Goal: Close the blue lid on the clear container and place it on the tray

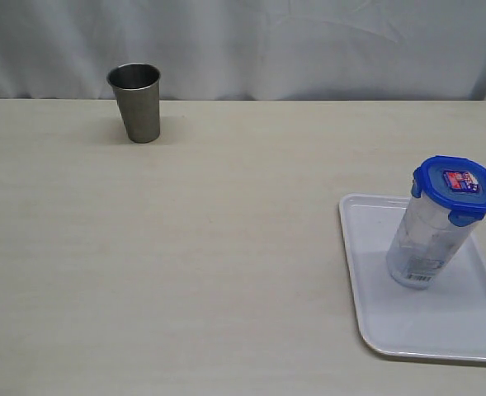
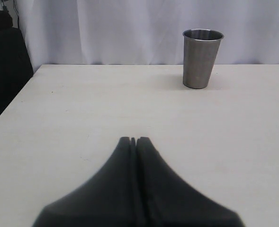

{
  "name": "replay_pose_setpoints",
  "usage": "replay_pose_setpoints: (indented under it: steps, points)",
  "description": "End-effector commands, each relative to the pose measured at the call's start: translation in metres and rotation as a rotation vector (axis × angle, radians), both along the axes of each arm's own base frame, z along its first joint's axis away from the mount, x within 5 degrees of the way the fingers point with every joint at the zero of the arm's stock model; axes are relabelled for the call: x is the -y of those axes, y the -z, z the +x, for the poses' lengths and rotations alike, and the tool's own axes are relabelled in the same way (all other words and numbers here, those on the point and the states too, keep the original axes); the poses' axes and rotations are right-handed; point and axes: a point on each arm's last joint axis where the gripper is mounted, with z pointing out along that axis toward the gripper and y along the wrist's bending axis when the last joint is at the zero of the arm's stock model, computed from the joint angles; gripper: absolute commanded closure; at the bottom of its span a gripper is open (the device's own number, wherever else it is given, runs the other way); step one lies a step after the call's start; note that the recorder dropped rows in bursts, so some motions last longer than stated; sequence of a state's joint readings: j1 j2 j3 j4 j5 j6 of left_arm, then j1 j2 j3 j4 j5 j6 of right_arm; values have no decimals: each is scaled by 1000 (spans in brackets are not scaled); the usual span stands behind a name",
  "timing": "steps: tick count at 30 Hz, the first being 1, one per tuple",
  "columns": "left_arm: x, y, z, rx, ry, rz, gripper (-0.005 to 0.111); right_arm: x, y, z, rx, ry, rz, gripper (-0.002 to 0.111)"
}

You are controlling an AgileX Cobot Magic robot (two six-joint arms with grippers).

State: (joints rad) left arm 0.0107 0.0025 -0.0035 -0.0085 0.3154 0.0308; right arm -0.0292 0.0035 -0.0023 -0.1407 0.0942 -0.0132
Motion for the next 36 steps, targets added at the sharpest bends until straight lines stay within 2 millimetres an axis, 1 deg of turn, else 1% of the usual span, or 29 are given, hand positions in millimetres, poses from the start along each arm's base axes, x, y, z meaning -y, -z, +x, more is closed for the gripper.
replay_pose_setpoints:
  steps: [1,6,36]
  points:
    - [0,1,0,5,-2,-5,107,1,11,-1,-109,19,70,104]
    - [0,1,0,5,-2,-5,107,2,23,-3,-239,37,80,104]
    - [0,1,0,5,-2,-5,107,2,23,-3,-240,39,99,104]
